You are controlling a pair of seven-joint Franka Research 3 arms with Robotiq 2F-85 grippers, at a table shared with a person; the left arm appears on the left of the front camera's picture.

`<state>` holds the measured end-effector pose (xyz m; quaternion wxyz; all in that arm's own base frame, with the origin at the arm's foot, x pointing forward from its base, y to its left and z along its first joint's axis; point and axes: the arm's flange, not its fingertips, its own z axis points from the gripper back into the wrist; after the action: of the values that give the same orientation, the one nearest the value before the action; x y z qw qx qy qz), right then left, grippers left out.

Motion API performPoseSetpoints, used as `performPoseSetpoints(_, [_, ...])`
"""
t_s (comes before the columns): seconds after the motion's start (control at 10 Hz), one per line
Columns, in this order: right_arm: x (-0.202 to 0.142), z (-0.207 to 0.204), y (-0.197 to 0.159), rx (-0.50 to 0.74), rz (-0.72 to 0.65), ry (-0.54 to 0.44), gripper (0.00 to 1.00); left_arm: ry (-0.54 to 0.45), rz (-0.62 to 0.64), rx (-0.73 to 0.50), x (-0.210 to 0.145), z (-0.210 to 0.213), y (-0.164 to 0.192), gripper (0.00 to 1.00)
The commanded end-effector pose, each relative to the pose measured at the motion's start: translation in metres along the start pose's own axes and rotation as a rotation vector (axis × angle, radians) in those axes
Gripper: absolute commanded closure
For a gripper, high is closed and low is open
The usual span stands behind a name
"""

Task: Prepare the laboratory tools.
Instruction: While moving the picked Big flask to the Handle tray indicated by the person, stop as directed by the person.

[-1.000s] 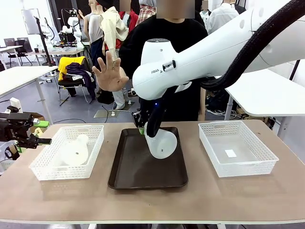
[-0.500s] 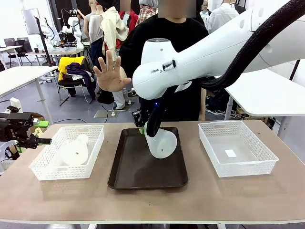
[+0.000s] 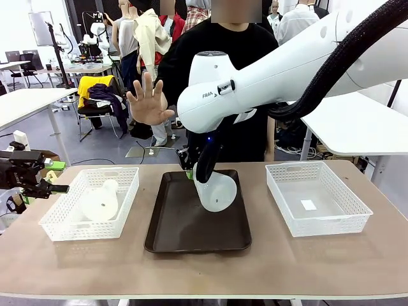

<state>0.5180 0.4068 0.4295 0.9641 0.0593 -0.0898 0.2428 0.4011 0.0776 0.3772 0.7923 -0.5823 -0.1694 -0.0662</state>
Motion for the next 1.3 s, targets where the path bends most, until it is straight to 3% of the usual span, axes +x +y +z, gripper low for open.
performPoseSetpoints(0.0, [-0.0003, 0.0003, -0.0006, -0.001, 0.0, 0.0, 1.0, -0.004, -0.01, -0.012, 0.0, 0.0015, -0.0019, 0.0])
performPoseSetpoints(1.2, [-0.0003, 0.0003, -0.0006, -0.001, 0.0, 0.0, 1.0, -0.004, -0.01, -0.012, 0.0, 0.0015, -0.0019, 0.0])
